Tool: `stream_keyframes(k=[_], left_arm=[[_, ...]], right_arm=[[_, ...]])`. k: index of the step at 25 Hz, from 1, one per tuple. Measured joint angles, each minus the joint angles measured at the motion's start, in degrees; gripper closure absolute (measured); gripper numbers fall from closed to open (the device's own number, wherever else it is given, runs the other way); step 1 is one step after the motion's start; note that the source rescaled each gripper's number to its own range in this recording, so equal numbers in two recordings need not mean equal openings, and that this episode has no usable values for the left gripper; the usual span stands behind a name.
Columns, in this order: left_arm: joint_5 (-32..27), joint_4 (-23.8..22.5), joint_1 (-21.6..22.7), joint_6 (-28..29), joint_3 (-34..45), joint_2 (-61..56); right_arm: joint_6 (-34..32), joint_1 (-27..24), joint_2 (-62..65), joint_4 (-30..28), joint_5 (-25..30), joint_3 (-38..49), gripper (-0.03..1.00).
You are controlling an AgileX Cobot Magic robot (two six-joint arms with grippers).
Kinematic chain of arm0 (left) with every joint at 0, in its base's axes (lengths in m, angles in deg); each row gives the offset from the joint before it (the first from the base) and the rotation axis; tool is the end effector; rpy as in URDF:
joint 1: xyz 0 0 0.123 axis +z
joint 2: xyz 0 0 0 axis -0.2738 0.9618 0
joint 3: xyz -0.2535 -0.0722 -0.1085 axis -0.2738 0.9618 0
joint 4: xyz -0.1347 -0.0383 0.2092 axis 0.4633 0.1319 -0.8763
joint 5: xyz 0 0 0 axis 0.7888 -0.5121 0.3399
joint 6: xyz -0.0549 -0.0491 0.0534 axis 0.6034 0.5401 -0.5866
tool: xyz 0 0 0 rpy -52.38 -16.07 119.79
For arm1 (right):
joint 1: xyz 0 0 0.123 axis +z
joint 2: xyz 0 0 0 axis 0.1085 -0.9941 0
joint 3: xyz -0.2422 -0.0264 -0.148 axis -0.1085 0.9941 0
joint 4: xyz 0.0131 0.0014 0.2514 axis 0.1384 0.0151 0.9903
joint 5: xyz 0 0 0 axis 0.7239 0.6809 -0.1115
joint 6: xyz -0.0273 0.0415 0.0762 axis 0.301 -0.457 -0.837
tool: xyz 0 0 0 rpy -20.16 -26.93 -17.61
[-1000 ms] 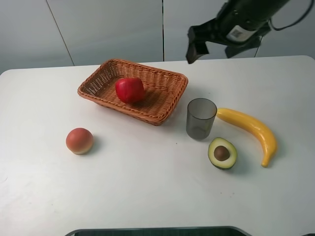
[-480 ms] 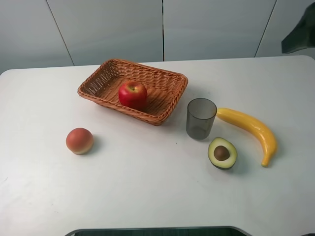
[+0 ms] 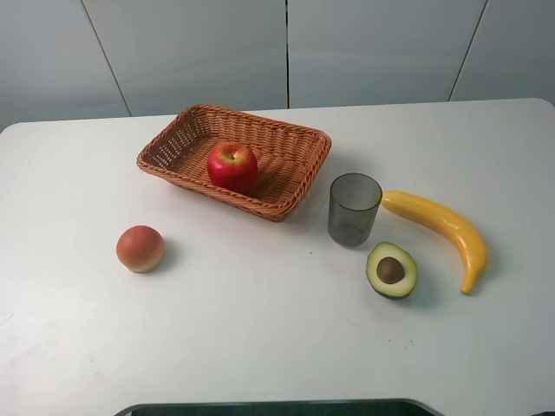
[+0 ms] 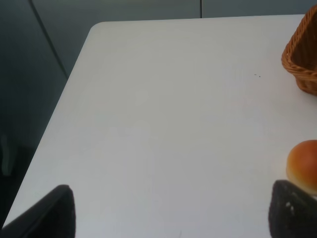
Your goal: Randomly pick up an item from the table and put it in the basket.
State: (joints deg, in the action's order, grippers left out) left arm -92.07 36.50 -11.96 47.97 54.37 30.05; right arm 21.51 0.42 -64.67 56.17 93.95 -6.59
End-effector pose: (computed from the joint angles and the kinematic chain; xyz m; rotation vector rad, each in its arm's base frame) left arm -0.0085 0.0112 0.2794 -0.1293 2.0442 0.1879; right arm 0.0580 0.0107 0.3526 -0.1025 2.1393 0.1390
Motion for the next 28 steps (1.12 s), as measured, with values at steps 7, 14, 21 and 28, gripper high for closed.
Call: stream_keyframes(k=[7,14,21,28], left_arm=[[0.0,0.0,0.0,0.0,0.0,0.0],[0.0,0.0,0.0,0.0,0.0,0.0],[0.0,0.0,0.0,0.0,0.0,0.0],[0.0,0.0,0.0,0.0,0.0,0.0]], right_arm=[[1.6,0.0,10.1,-2.3,4.0,1.2,-0.03],[2.0,0.0,21.0,-2.3,5.5,8.0,-0.03],[2.0,0.0,25.5,-1.4,9.0,11.6,-0.03],[2.0,0.0,25.5,1.7,9.6,12.4,-0.03]])
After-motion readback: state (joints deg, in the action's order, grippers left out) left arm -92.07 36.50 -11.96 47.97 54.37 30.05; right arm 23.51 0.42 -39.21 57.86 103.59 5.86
